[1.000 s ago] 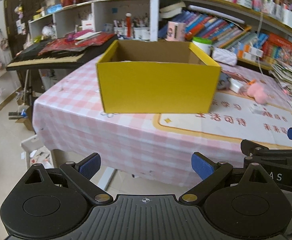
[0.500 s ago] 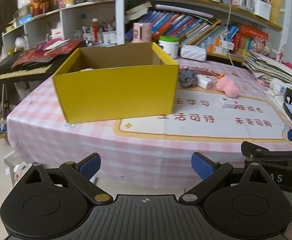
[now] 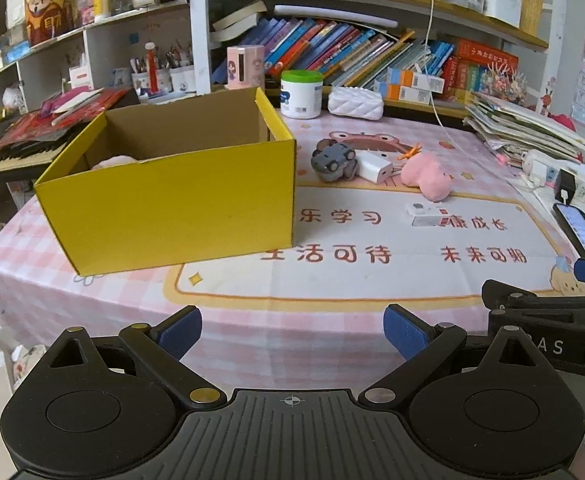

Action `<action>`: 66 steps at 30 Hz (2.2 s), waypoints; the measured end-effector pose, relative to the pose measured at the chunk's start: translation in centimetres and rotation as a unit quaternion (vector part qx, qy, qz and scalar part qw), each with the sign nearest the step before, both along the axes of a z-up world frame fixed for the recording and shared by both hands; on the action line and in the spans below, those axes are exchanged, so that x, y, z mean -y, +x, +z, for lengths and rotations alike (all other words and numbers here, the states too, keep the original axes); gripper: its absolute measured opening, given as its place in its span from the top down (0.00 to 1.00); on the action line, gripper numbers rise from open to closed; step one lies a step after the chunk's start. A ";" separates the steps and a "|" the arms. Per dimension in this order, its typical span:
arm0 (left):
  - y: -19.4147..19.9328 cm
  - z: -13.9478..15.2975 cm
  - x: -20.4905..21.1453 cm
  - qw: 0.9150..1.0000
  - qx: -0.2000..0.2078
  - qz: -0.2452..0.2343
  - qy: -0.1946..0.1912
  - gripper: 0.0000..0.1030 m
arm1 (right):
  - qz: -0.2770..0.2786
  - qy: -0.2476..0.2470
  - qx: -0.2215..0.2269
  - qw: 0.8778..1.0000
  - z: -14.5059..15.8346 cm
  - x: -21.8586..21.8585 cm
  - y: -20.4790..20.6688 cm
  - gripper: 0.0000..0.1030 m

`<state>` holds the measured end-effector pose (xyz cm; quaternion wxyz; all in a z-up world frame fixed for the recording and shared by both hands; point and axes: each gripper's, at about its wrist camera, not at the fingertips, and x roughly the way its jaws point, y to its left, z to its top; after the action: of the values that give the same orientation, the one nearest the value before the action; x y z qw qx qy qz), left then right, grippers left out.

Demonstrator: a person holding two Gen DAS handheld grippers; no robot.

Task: Organize objects
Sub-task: 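Move the right tool to the white card box and close on it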

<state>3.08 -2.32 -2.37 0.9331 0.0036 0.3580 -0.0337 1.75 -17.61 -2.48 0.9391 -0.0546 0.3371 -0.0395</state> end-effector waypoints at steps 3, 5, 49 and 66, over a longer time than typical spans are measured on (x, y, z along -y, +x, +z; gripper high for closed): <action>1.0 -0.2 0.5 1.000 -0.006 0.012 -0.003 0.04 | 0.010 -0.002 -0.005 1.000 0.0 0.6 1.3 0.06; 1.8 -0.2 0.9 1.000 -0.008 0.022 -0.005 0.04 | 0.021 -0.005 -0.008 1.000 0.0 0.9 2.3 0.06; 11.4 -1.3 8.6 0.992 -0.023 0.127 0.005 0.04 | 0.162 0.048 -0.050 0.984 -1.7 7.8 18.6 0.20; 11.1 -1.9 6.6 0.984 -0.052 0.168 0.019 0.04 | 0.190 0.062 -0.133 0.971 -5.2 5.0 21.4 0.39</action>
<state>14.18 -8.89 -4.26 0.9051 -0.0407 0.4025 0.1307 23.16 -22.59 -7.68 0.8779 -0.0643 0.4439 0.1676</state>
